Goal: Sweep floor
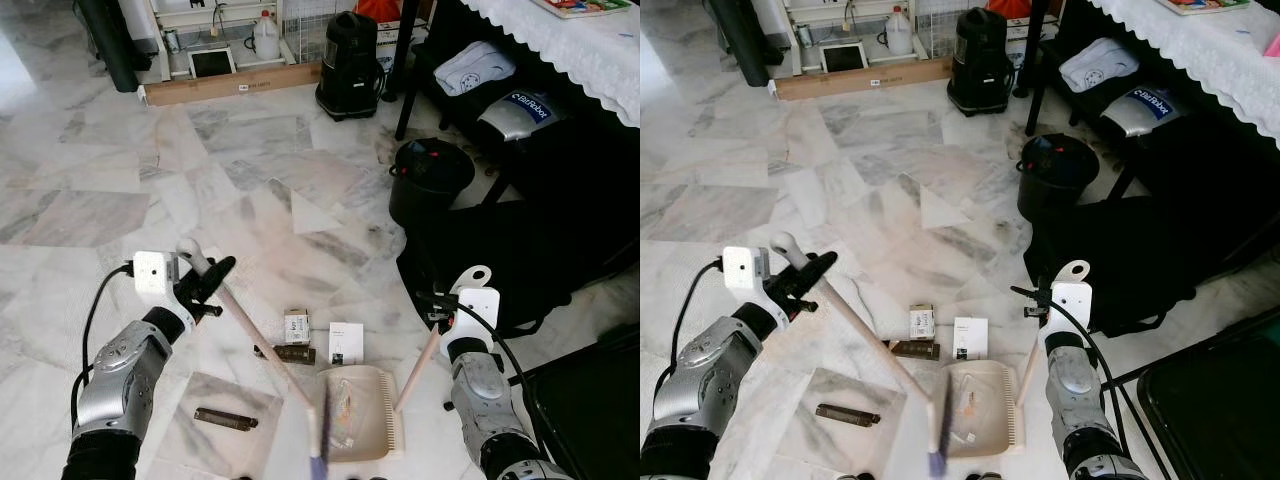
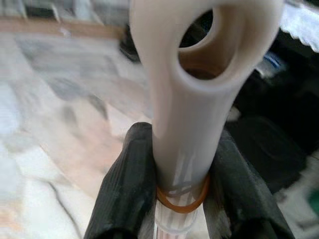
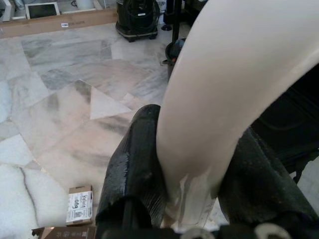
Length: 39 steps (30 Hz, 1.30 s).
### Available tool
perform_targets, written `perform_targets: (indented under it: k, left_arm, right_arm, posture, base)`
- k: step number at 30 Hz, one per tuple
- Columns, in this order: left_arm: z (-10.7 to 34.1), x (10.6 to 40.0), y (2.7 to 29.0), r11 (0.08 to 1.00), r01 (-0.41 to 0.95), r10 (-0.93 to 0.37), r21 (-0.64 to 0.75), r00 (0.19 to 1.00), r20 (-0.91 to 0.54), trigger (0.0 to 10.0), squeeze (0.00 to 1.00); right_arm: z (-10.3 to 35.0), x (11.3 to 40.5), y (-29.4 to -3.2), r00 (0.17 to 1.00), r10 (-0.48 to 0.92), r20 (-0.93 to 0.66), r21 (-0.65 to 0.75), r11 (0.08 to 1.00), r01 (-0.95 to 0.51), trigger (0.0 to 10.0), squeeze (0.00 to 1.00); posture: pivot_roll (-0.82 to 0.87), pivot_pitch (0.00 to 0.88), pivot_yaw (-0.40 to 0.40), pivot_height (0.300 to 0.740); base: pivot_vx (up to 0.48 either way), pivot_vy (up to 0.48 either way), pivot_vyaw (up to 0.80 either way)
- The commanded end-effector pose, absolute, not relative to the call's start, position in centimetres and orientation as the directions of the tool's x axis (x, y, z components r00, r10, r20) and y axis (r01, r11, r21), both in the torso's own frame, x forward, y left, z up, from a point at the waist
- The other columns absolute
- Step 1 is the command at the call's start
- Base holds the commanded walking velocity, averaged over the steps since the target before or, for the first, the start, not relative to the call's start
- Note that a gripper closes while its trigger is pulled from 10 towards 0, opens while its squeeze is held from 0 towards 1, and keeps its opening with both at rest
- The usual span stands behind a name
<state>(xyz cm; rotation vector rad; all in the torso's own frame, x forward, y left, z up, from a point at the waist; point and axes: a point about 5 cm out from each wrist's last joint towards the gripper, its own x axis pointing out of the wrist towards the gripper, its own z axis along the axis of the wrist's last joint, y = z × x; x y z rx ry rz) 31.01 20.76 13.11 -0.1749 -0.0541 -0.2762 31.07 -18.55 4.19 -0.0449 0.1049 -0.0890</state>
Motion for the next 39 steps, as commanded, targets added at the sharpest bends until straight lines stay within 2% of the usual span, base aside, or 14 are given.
perform_targets:
  k: [1, 4, 13, 26, 32, 39]
  left_arm:
    - [15.5, 31.1, 21.1, 0.960, 0.243, -0.214, -0.135, 0.957, 0.198, 10.0, 0.00]
    - [16.5, 31.0, 20.8, 0.968, 0.228, -0.196, -0.108, 0.949, 0.248, 10.0, 0.00]
    - [16.3, 31.5, 20.6, 0.986, 0.160, -0.141, -0.048, 0.953, 0.268, 10.0, 0.00]
    - [15.9, 32.5, 21.0, 0.995, 0.103, -0.096, -0.010, 0.957, 0.274, 10.0, 0.00]
    - [15.9, 32.7, 21.5, 0.999, 0.046, -0.044, -0.001, 0.953, 0.299, 10.0, 0.00]
    - [15.5, 32.3, 21.2, 0.999, 0.043, -0.047, 0.020, 0.950, 0.309, 10.0, 0.00]
  right_arm:
    - [1.7, 29.5, -18.4, 0.968, -0.092, -0.233, -0.029, 0.996, 0.088, 10.0, 0.00]
    - [1.9, 29.7, -18.4, 0.971, -0.090, -0.219, -0.028, 0.996, 0.086, 10.0, 0.00]
    - [3.3, 30.6, -18.3, 0.982, -0.106, -0.155, 0.030, 0.993, 0.112, 10.0, 0.00]
    - [5.7, 31.8, -18.1, 0.995, -0.094, -0.041, 0.068, 0.993, 0.096, 10.0, 0.00]
    - [7.5, 32.3, -18.2, 0.993, -0.112, 0.045, 0.086, 0.990, 0.108, 10.0, 0.00]
    - [8.6, 32.3, -18.2, 0.988, -0.112, 0.102, 0.103, 0.989, 0.102, 10.0, 0.00]
  posture:
    - [0.12, 0.176, -0.009, 0.740]
    - [0.12, 0.167, -0.008, 0.740]
    - [0.12, 0.126, 0.007, 0.740]
    - [0.10, 0.007, 0.027, 0.740]
    - [0.09, 0.000, 0.033, 0.740]
    - [0.09, 0.000, 0.029, 0.740]
  base:
    - [0.000, 0.000, 0.00]
    - [0.000, 0.000, 0.00]
    - [0.000, 0.000, 0.00]
    - [0.000, 0.000, 0.00]
    - [0.000, 0.000, 0.00]
    - [0.000, 0.000, 0.00]
